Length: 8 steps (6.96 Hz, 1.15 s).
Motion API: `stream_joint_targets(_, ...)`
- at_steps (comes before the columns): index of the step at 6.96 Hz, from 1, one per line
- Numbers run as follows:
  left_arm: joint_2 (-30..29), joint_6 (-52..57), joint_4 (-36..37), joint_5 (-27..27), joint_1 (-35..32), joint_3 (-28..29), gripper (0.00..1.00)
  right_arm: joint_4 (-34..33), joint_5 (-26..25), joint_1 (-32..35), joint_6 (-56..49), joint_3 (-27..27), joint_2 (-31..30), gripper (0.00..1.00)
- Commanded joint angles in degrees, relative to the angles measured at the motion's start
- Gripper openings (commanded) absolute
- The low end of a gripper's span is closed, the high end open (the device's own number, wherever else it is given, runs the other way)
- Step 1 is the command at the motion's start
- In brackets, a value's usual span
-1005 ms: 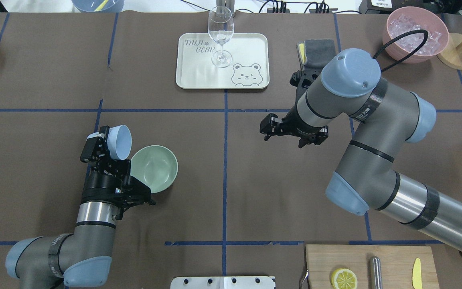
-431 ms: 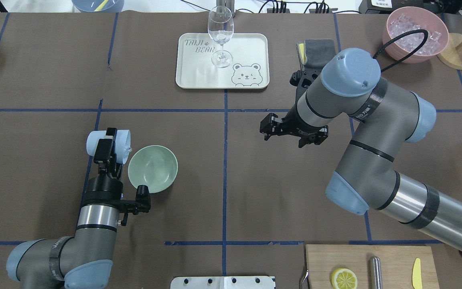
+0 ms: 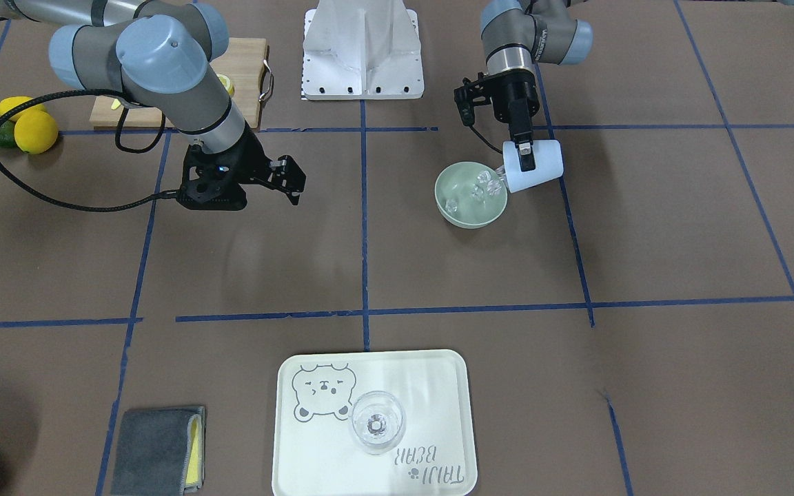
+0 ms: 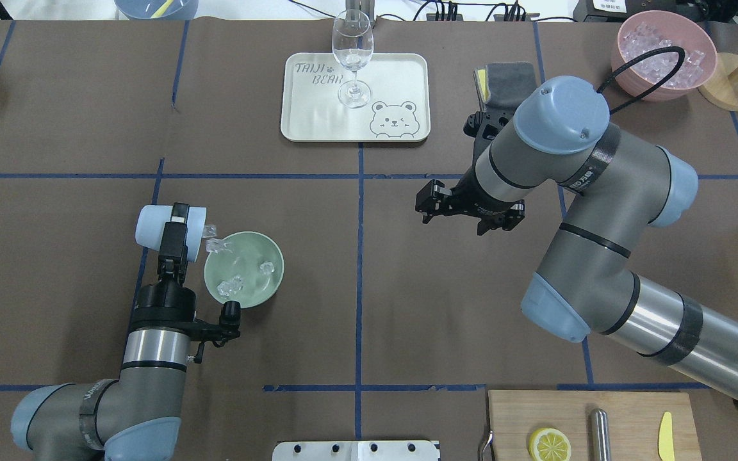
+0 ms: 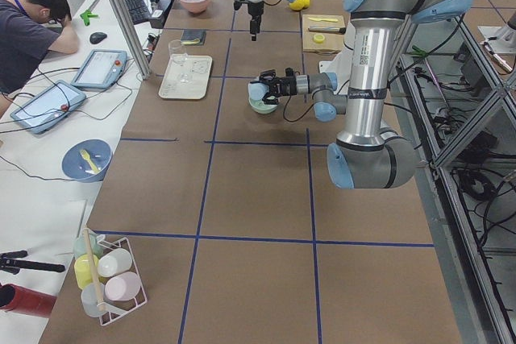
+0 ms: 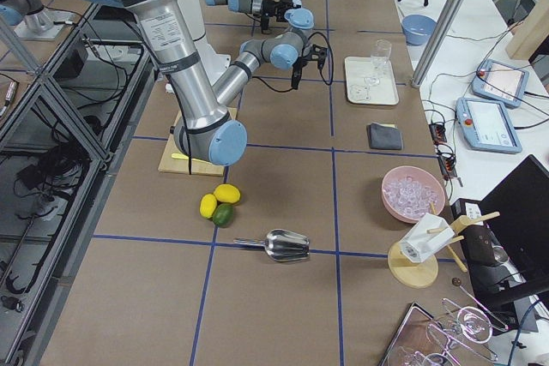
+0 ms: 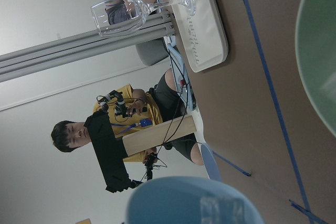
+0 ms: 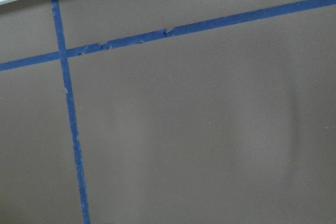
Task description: Pour ice into bowl
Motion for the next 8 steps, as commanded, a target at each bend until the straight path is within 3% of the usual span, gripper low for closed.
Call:
stream_joint_targets(1, 0.0, 0.8, 0.0, 0.3, 0.0, 0.2, 0.00, 0.2, 0.0, 0.0, 0.1, 0.0, 0.0, 1.00)
stream_joint_targets(5, 0.0, 0.9, -3.3, -0.5, 0.0, -2.1, 0.00, 0.2, 0.1, 0.0, 0.1, 0.0, 0.0, 1.00)
stream_joint_targets(8, 1.0, 0.9, -7.2, -10.6, -0.2, -7.1, 0.00, 0.2, 0.0, -0.1, 0.4, 0.1, 0.1, 1.00)
